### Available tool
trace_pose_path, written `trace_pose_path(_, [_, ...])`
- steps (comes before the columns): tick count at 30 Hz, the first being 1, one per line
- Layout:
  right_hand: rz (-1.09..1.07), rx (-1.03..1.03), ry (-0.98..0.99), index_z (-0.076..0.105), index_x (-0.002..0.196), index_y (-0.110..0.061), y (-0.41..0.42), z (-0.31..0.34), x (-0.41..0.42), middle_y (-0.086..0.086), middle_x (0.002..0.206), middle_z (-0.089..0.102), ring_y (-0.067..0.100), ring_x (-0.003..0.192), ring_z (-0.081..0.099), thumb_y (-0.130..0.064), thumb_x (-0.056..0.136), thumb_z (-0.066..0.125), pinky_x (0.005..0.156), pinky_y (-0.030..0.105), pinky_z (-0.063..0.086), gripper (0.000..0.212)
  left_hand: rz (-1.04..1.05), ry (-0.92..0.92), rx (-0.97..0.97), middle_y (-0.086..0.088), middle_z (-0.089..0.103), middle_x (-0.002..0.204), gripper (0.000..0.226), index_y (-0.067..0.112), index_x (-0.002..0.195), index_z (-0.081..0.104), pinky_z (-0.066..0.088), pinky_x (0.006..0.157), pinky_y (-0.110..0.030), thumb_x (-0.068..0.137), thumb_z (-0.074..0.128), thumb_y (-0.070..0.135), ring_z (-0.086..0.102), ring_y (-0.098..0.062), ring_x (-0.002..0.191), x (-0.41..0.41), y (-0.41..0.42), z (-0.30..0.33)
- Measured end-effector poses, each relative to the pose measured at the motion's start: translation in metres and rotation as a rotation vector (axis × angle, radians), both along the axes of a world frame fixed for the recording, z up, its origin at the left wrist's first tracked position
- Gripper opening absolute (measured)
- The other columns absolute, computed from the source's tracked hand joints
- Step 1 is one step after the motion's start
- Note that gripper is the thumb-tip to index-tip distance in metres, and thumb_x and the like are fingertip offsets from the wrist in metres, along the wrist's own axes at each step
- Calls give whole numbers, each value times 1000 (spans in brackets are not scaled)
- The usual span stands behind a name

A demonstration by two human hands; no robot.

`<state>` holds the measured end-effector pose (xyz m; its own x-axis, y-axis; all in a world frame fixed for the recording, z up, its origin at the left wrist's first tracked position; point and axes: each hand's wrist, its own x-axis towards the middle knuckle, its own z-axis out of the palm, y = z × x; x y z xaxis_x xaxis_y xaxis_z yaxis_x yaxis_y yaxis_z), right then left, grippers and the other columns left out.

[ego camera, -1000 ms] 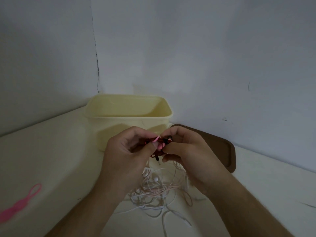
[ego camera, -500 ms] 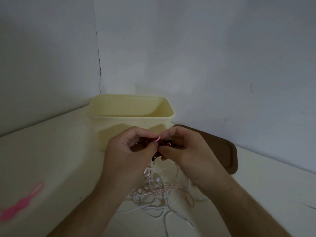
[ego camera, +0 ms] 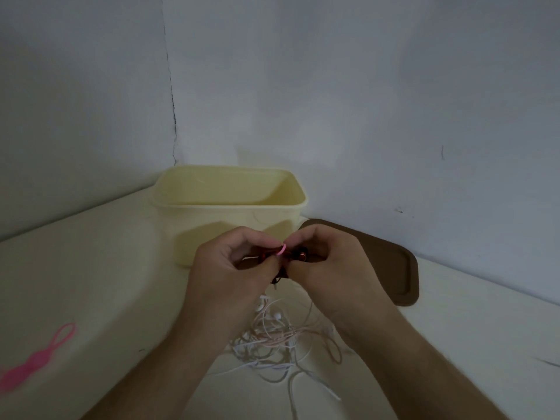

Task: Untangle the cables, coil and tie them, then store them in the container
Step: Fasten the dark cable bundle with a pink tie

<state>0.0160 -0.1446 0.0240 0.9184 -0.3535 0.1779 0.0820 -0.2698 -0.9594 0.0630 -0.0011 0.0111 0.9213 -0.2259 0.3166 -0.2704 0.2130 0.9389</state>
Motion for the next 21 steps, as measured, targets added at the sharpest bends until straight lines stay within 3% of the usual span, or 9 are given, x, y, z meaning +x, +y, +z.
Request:
trace_pose_path(5, [-72, -97, 9, 76, 91, -22, 4, -3, 1, -3, 87, 79, 14, 85, 78, 1, 85, 79, 83, 40, 67, 24, 15, -5, 12, -7, 80, 79, 24, 4, 87, 76, 59, 66, -22, 82, 73, -19, 77, -17, 71, -1, 0, 1])
trace_pose_path(10, [-52, -42, 39, 75, 93, -18, 3, -3, 2, 2, 88, 80, 18, 85, 80, -1, 87, 81, 83, 40, 67, 18, 51, 23, 18, -8, 80, 80, 28, 15, 83, 80, 64, 72, -39, 82, 77, -13, 78, -26, 78, 2, 1, 0])
trace_pose_path(15, [-86, 16, 56, 71, 97, -15, 4, 0, 0, 5, 88, 81, 19, 78, 81, -5, 85, 87, 81, 45, 68, 22, 28, 92, 16, -8, 80, 82, 24, 15, 84, 81, 59, 69, -22, 81, 80, -8, 77, -20, 80, 5, 3, -1])
trace_pose_path(21, [-104, 27, 53, 70, 97, -14, 6, 4, -2, 6, 85, 81, 20, 75, 81, -3, 87, 85, 79, 48, 68, 21, -3, 147, -9, -10, 80, 86, 21, 14, 86, 81, 58, 73, -24, 81, 80, -6, 77, -20, 82, 7, 3, -1])
